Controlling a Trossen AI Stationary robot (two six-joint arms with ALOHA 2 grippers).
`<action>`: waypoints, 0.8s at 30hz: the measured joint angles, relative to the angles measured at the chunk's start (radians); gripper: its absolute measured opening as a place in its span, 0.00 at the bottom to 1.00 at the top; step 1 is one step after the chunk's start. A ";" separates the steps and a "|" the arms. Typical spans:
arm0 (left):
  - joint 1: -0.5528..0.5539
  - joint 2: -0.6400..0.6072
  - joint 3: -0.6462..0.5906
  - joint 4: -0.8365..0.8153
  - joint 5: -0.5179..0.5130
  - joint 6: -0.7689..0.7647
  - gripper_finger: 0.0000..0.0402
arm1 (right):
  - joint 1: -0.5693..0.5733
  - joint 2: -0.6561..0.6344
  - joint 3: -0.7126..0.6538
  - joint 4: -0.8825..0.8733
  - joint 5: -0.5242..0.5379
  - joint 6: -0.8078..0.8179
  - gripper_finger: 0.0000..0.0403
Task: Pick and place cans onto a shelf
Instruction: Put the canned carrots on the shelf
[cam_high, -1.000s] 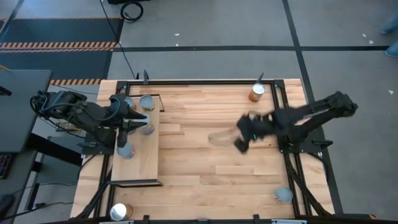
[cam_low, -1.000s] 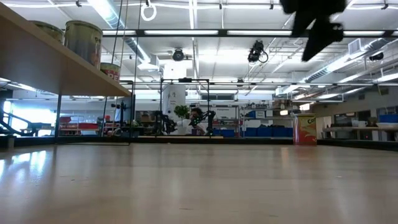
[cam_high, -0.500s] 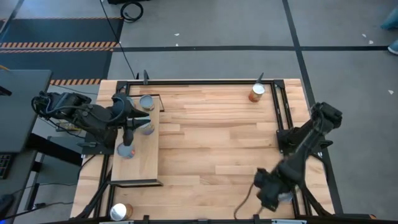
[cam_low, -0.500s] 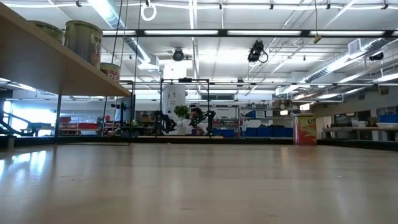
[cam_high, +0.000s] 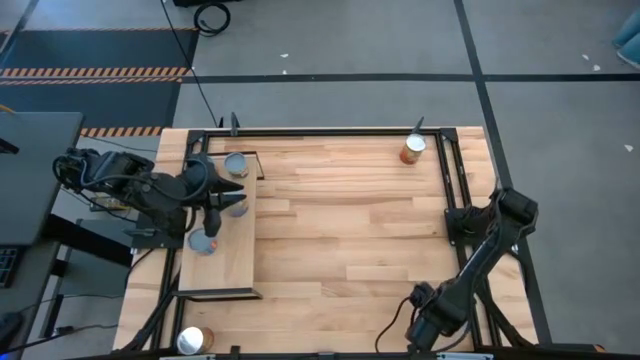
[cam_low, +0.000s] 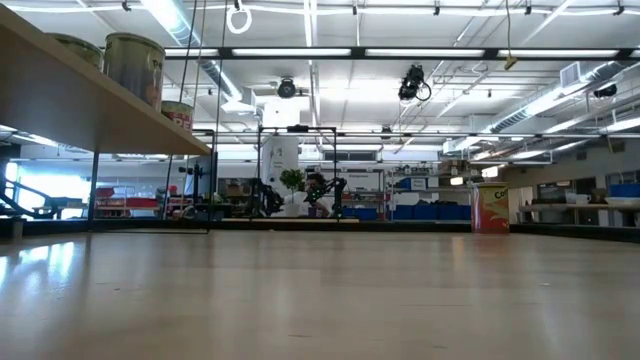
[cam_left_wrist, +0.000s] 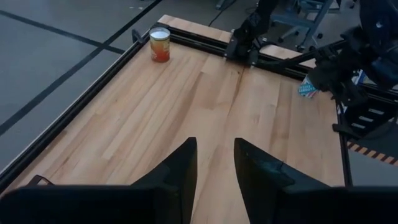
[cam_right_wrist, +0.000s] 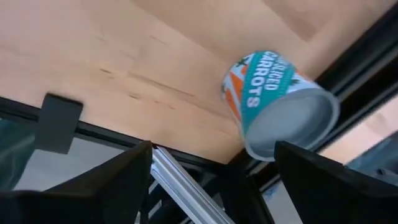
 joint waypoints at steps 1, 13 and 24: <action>0.000 0.000 0.000 0.000 0.000 0.000 0.28 | 0.007 0.007 0.000 0.009 0.005 0.004 0.85; 0.000 -0.001 0.000 -0.002 0.020 0.000 0.28 | 0.081 0.014 -0.066 0.032 0.049 0.074 0.48; 0.000 -0.004 0.000 -0.021 0.039 0.035 0.28 | 0.057 0.009 -0.109 0.056 0.089 0.034 0.17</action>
